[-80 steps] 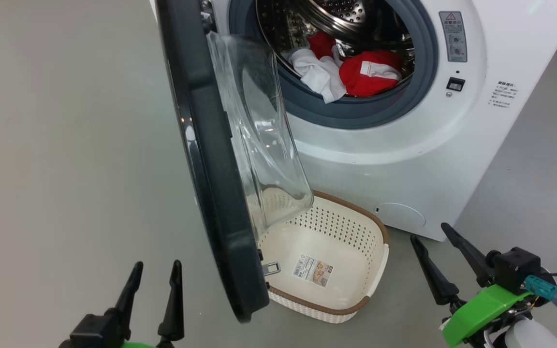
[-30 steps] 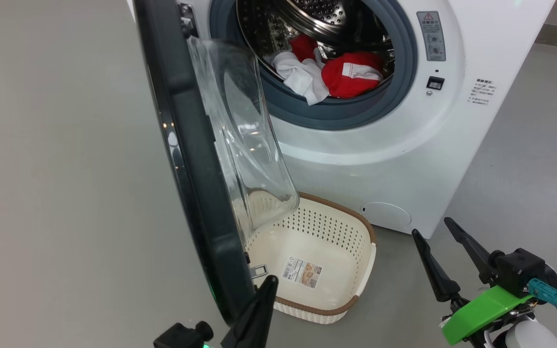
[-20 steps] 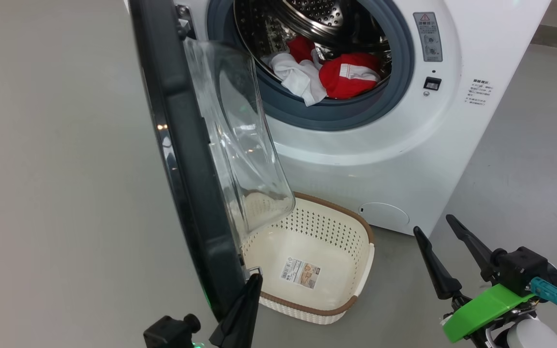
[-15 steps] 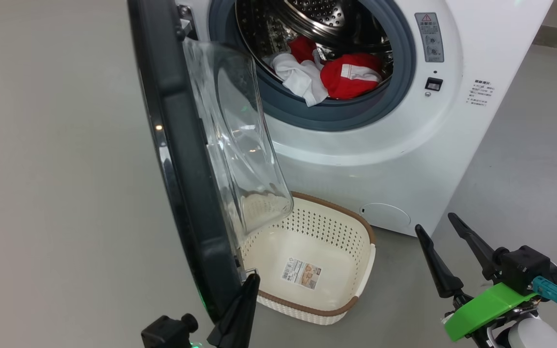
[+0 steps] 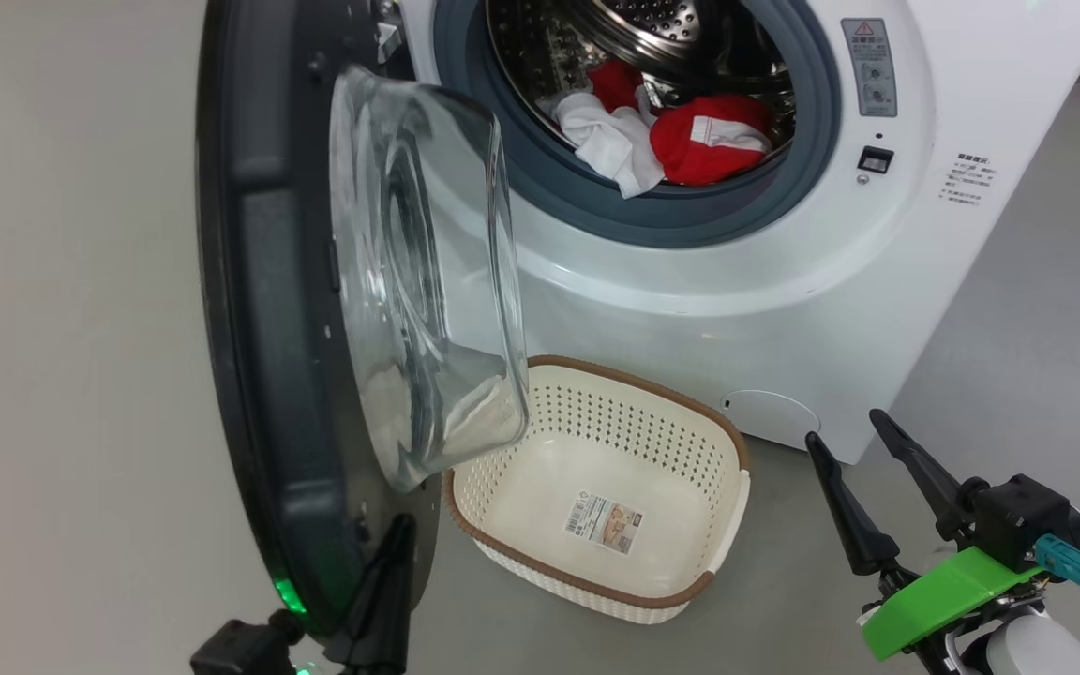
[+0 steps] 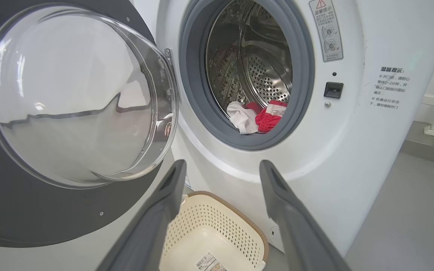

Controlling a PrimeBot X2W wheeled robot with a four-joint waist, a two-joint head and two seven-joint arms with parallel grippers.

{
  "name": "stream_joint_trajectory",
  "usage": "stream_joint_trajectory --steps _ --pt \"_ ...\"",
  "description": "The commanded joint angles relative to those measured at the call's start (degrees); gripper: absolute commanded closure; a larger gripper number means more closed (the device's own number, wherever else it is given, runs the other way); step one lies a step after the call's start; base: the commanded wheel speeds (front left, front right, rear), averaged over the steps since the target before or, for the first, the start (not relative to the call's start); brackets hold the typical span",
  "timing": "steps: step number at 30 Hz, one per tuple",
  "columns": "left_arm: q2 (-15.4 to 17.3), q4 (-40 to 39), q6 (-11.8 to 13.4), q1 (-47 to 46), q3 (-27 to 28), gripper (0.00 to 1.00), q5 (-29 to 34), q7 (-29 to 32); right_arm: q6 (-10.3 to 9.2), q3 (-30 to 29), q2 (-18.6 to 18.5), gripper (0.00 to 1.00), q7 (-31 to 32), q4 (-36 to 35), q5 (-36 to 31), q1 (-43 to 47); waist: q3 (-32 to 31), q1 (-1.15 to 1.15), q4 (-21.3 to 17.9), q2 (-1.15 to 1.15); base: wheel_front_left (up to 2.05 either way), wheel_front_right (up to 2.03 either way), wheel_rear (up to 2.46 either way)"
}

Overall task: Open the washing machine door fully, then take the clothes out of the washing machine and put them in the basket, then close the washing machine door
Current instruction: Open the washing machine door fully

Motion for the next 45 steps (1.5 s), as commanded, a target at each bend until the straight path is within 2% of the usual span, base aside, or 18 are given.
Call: stream_joint_trajectory --steps 1,12,28,45 --pt "0.6 -2.0 1.1 -0.1 3.8 1.00 1.0 -0.4 0.36 1.0 -0.6 0.00 -0.7 -1.6 -0.7 0.0 0.3 0.00 0.6 0.00 0.00 0.00 0.00" --pt "0.6 -0.6 1.1 -0.3 13.2 1.00 4.1 -0.4 0.36 2.1 -0.9 0.00 -0.7 -2.2 -0.6 -0.8 1.5 0.00 1.2 0.00 0.00 0.00 0.00" --pt "0.7 5.6 -2.4 -5.9 29.3 1.00 8.7 -0.4 0.36 3.0 -2.4 0.00 -0.7 -3.0 -0.5 -2.5 4.5 0.00 0.6 0.00 0.00 0.00 0.00" --pt "3.3 14.3 -5.0 -15.6 45.2 1.00 12.3 -0.4 0.36 4.1 -3.8 0.00 -0.7 -2.9 -0.4 -4.6 7.5 0.00 -0.9 0.00 0.00 0.00 0.00"
